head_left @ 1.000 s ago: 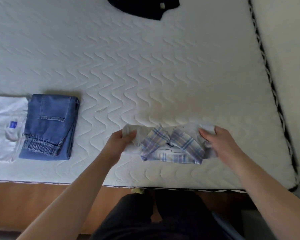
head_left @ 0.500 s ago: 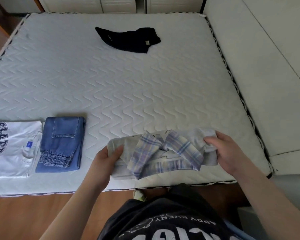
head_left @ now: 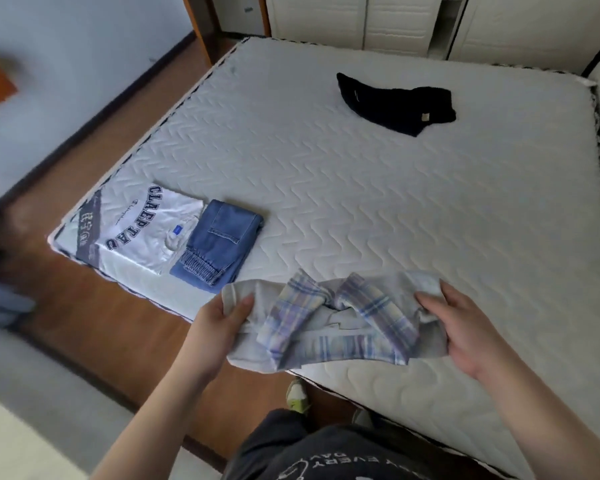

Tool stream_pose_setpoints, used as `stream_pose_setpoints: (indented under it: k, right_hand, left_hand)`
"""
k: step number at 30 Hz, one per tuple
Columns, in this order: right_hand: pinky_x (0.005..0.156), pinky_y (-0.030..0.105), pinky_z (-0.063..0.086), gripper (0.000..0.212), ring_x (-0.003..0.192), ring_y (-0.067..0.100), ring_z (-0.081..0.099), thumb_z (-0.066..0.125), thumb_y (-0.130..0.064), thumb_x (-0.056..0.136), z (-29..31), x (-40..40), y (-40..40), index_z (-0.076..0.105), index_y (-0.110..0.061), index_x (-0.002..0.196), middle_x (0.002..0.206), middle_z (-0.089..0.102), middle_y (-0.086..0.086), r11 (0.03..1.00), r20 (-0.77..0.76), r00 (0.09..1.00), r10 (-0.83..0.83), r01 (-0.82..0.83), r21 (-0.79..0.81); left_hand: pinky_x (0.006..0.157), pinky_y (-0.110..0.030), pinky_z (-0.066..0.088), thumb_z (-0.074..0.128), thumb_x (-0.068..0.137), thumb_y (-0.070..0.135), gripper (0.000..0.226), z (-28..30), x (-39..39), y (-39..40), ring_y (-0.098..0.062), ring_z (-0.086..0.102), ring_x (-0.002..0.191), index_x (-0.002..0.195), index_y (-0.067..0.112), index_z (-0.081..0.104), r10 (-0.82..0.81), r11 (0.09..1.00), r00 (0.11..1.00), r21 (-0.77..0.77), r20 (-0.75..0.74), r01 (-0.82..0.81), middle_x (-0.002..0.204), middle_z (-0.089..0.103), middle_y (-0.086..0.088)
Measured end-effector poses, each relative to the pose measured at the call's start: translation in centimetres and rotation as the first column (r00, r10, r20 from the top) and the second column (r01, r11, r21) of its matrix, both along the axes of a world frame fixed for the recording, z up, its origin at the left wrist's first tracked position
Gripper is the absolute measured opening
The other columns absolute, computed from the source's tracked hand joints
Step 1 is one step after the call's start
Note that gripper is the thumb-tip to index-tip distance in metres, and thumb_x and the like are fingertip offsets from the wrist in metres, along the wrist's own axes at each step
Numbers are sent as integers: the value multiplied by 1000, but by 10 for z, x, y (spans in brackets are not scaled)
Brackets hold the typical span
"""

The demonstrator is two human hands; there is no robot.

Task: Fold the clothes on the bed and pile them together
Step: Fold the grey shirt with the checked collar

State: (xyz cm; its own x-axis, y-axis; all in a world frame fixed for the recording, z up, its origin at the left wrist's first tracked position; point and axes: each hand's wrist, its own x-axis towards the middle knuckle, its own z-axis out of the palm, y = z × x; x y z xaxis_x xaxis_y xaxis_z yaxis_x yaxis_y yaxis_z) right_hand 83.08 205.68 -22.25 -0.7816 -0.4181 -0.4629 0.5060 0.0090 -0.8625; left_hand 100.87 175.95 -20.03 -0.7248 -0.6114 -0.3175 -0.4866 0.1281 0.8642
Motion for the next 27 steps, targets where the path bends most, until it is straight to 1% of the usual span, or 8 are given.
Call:
stream_pose_setpoints:
  k: [4,7,10,13,16,18,21,27]
  right_hand:
    - [66,30,57,21,83,21,73,60,-11,91,-2,-9,-43,75,-25,95,96,75,9,988,-23,987,157,-157,15]
    - [74,32,56,21,83,20,72,60,-10,90,-1,-9,-87,75,-24,95,96,75,8,967,-48,966,254,-253,25]
    - [70,28,56,21,83,19,72,60,-10,91,5,-4,-135,76,-23,95,96,75,8,934,-59,933,356,-355,30]
    - [67,28,56,18,84,20,72,61,-12,91,10,4,-185,75,-21,97,95,75,7,899,-58,898,437,-435,39]
    - [74,31,54,16,84,20,72,60,-12,91,14,16,-235,73,-15,101,95,75,8,871,-85,867,491,-488,48]
    - [79,34,53,16,84,20,71,60,-11,91,18,26,-267,74,-18,97,95,75,9,857,-93,852,515,-512,55]
    - [79,35,52,17,82,20,71,61,-11,91,24,41,-311,75,-20,91,94,75,9,842,-101,836,540,-535,69]
    - [80,35,53,17,85,22,72,64,-11,88,35,54,-387,71,-12,104,97,75,10,816,-120,807,578,-576,59]
  left_hand:
    - [58,-15,49,61,92,44,25,0,38,-12,-2,69,69,92,21,70,178,983,984,-38,-1,-178,81,75,9]
    - [64,-23,51,62,94,39,18,2,67,-27,-7,71,74,93,23,69,292,956,956,-33,-22,-292,84,76,8]
    - [74,-35,56,63,94,38,14,3,96,-47,-14,72,81,95,26,69,395,918,918,-24,-41,-397,88,76,6]
    - [74,-33,54,62,94,37,12,4,124,-71,-11,72,83,97,28,69,479,876,875,-16,-73,-481,90,76,7]
    - [76,-33,53,61,95,36,12,4,147,-98,-13,72,85,97,28,69,533,846,842,17,-86,-534,91,76,6]
    - [74,-32,53,61,96,33,12,7,159,-115,-14,72,84,98,25,69,554,833,827,55,-100,-551,91,76,4]
    - [71,-28,51,60,96,31,12,11,174,-143,-13,72,83,98,22,68,556,831,823,71,-113,-552,91,76,2]
    - [74,-28,53,59,97,29,13,21,192,-193,-13,72,87,103,22,68,586,810,793,107,-165,-576,95,75,3]
